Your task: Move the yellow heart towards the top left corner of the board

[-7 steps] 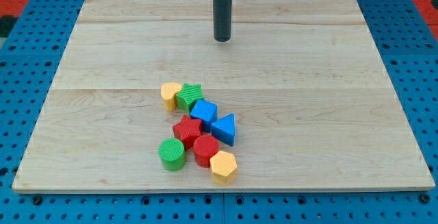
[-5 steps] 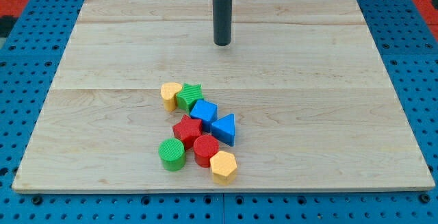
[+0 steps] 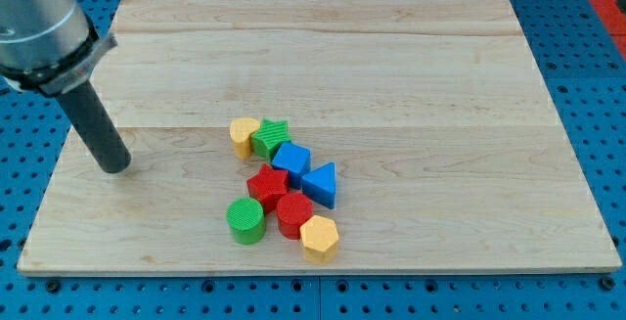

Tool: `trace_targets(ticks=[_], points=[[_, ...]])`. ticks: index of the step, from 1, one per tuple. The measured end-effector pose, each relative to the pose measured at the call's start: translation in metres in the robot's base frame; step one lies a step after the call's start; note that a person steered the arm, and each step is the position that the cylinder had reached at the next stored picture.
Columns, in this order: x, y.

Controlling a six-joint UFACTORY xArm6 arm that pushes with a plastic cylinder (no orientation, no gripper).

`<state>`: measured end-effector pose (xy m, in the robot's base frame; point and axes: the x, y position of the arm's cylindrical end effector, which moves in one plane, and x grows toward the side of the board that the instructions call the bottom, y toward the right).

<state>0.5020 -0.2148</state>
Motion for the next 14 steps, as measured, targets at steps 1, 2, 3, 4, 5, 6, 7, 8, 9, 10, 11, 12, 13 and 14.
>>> trace_targets(ticks=[1, 2, 3, 4, 5, 6, 7, 8, 9, 10, 11, 12, 13, 14], points=[[0.001, 0.013], [-0.006, 0.091], [-0.012, 0.132], [-0.046, 0.146], [-0.097, 0.136], [-0.142, 0.155], [-0.193, 0.155], [-0.208, 0.165], [-0.215, 0.200], [-0.246, 0.131], [-0.256, 0.064], [-0.253, 0.067], [-0.253, 0.126], [-0.295, 0.118]])
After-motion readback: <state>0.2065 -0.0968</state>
